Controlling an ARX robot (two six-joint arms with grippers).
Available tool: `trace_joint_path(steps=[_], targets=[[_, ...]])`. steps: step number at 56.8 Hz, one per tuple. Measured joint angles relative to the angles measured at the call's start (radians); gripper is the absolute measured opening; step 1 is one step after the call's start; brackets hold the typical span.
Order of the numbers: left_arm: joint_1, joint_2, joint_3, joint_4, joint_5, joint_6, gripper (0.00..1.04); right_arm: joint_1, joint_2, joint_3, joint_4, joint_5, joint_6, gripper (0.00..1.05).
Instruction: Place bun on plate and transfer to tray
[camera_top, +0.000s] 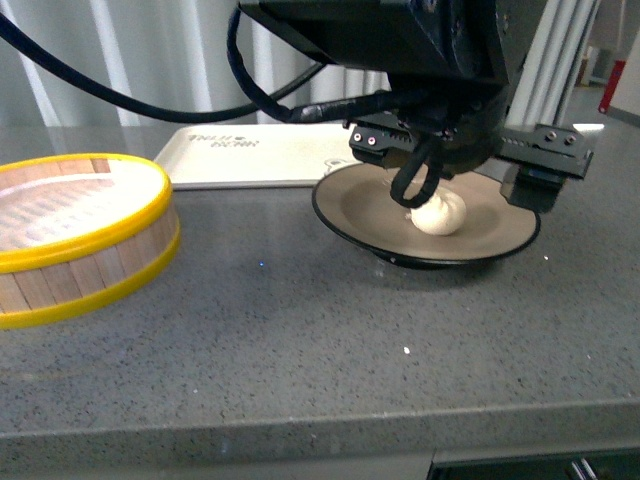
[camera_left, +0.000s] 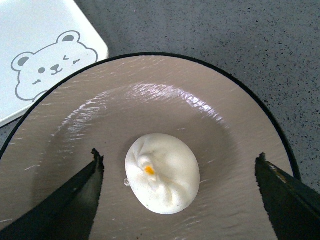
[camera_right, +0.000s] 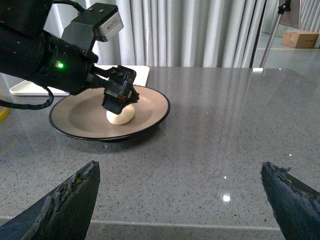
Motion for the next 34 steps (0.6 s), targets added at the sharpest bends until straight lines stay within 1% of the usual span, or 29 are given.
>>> trace_joint_path(steps=[2, 6, 12, 26, 34], targets=[[0.005, -0.008, -0.01, 0.004, 0.002, -0.002, 1.0, 0.0, 0.0, 0.0, 0.0, 0.0, 0.0, 0.96], [0.019, -0.032, -0.034, 0.015, 0.003, -0.01, 0.98, 0.0, 0.0, 0.0, 0.0, 0.0, 0.0, 0.96], [0.047, -0.073, -0.072, 0.024, 0.015, -0.02, 0.98, 0.0, 0.0, 0.0, 0.0, 0.0, 0.0, 0.96], [0.2, -0.246, -0.213, 0.06, 0.015, -0.075, 0.98, 0.0, 0.0, 0.0, 0.0, 0.0, 0.0, 0.96], [0.286, -0.354, -0.323, 0.047, -0.053, -0.143, 0.98, 0.0, 0.0, 0.0, 0.0, 0.0, 0.0, 0.96]])
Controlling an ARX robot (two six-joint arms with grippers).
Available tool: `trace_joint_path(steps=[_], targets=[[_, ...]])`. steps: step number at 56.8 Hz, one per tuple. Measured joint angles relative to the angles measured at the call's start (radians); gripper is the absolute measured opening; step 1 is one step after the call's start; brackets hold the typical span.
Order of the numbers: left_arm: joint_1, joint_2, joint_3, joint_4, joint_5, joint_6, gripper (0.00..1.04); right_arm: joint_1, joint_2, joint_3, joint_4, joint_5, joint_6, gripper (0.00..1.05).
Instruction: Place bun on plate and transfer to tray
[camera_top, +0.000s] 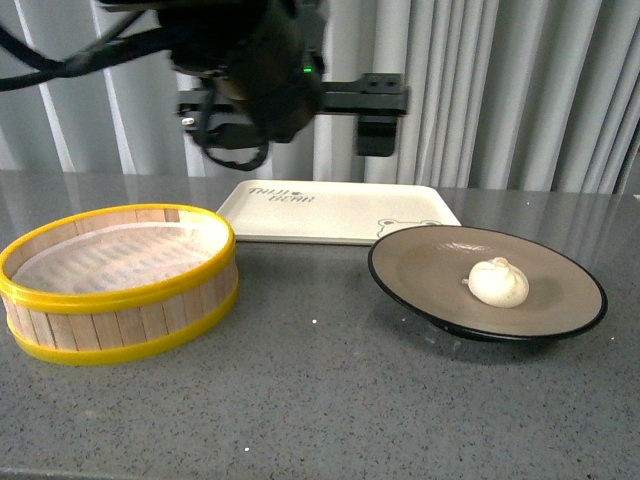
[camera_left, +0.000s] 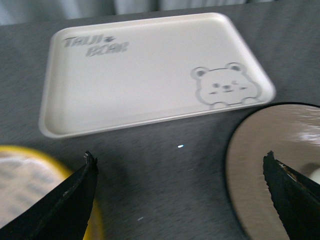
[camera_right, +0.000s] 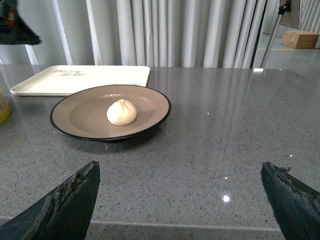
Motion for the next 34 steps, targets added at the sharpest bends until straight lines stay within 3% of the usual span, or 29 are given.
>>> trace_joint_path(steps=[16, 20, 24, 34], targets=[[0.016, -0.032, -0.04, -0.002, -0.019, -0.031, 0.98, 0.0, 0.0, 0.0, 0.0, 0.0, 0.0, 0.96], [0.018, -0.075, -0.194, 0.306, -0.132, 0.037, 0.85, 0.0, 0.0, 0.0, 0.0, 0.0, 0.0, 0.96], [0.042, -0.15, -0.378, 0.553, -0.119, 0.068, 0.72, 0.0, 0.0, 0.0, 0.0, 0.0, 0.0, 0.96], [0.144, -0.352, -0.724, 0.811, -0.065, 0.092, 0.43, 0.0, 0.0, 0.0, 0.0, 0.0, 0.0, 0.96]])
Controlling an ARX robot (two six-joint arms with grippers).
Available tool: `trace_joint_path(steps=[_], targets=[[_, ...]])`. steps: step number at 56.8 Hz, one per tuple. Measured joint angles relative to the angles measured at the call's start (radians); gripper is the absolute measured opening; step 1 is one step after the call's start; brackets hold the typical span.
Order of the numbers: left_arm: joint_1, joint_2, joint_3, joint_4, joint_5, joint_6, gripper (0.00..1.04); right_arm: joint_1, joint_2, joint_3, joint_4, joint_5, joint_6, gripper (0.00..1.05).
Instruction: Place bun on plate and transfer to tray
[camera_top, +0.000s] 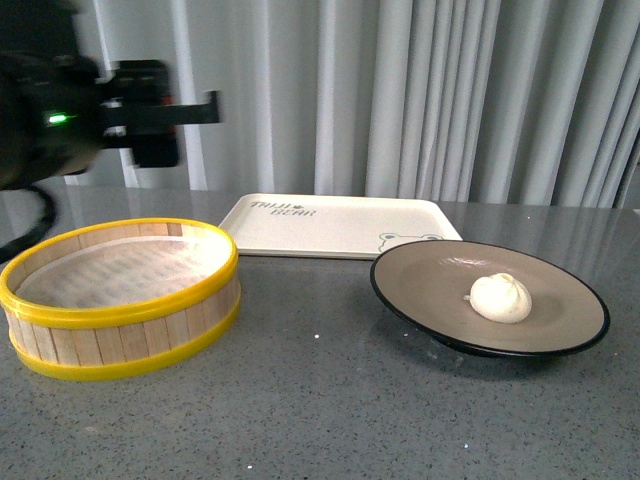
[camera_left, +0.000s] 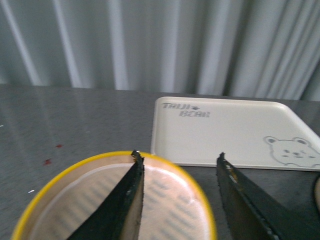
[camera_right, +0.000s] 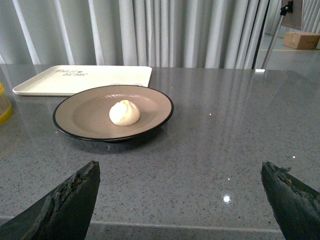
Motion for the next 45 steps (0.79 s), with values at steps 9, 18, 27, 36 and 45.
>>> trace_joint_path(steps=[9, 18, 27, 36, 45], targets=[[0.065, -0.122, -0.228, 0.07, 0.064, 0.004, 0.16, 0.0, 0.0, 0.0, 0.0, 0.0, 0.0, 0.96], [0.107, -0.227, -0.383, 0.107, 0.122, 0.011, 0.04, 0.0, 0.0, 0.0, 0.0, 0.0, 0.0, 0.96], [0.16, -0.33, -0.499, 0.12, 0.155, 0.011, 0.04, 0.0, 0.0, 0.0, 0.0, 0.0, 0.0, 0.96], [0.199, -0.451, -0.606, 0.109, 0.206, 0.012, 0.04, 0.0, 0.0, 0.0, 0.0, 0.0, 0.0, 0.96], [0.239, -0.592, -0.693, 0.05, 0.24, 0.012, 0.04, 0.0, 0.0, 0.0, 0.0, 0.0, 0.0, 0.96]])
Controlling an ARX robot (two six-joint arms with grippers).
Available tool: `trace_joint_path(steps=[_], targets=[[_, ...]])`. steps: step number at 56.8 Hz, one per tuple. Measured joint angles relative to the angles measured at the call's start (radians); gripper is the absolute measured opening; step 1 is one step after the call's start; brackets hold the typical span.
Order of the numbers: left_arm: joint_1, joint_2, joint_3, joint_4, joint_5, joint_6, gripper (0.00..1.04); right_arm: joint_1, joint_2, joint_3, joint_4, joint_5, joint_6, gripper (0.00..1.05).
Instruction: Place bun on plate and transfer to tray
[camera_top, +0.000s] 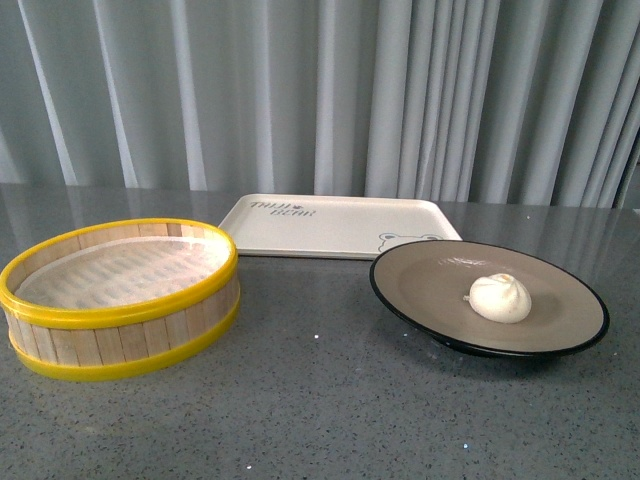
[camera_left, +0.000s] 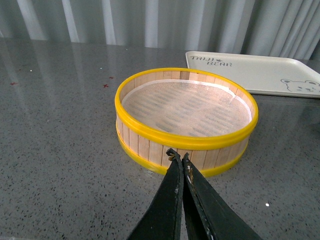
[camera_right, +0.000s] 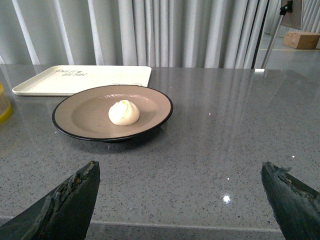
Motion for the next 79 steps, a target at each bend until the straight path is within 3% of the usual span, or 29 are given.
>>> trace_joint_path(steps=[4, 11, 17, 38, 79], targets=[[0.055, -0.061, -0.026, -0.035, 0.074, 0.001, 0.04, 0.0, 0.0, 0.0, 0.0, 0.0, 0.0, 0.96], [0.082, -0.146, -0.056, -0.089, 0.077, 0.002, 0.04, 0.0, 0.0, 0.0, 0.0, 0.0, 0.0, 0.96], [0.082, -0.166, -0.099, -0.055, 0.079, 0.002, 0.04, 0.0, 0.0, 0.0, 0.0, 0.0, 0.0, 0.96], [0.082, -0.472, -0.103, -0.335, 0.082, 0.002, 0.04, 0.0, 0.0, 0.0, 0.0, 0.0, 0.0, 0.96], [0.082, -0.75, -0.103, -0.606, 0.082, 0.002, 0.04, 0.0, 0.0, 0.0, 0.0, 0.0, 0.0, 0.96]])
